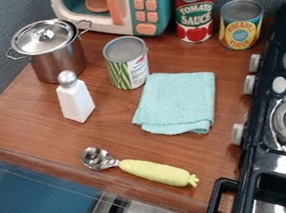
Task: Placed the metallic lid ontop of the cloth
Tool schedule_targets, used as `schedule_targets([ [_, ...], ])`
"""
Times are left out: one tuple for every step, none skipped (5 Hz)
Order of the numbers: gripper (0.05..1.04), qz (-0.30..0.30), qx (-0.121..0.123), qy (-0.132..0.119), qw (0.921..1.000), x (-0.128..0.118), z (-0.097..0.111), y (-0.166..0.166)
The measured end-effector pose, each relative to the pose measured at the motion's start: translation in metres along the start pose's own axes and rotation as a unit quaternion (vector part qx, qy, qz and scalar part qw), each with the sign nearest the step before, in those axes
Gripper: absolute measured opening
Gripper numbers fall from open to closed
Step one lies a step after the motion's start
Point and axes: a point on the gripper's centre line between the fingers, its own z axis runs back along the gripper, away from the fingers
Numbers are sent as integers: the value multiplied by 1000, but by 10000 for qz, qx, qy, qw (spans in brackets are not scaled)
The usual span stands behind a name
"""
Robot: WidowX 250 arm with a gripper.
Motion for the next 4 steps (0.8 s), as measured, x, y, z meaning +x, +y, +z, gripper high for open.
schedule_targets([
  [999, 28, 9, 168, 9999, 1, -13, 2],
  [999, 172, 243, -20, 9996, 11, -13, 18],
  [999, 445, 362, -34, 9983, 19, -16, 45],
  [999, 663, 427, -117, 9968, 22, -9, 62],
])
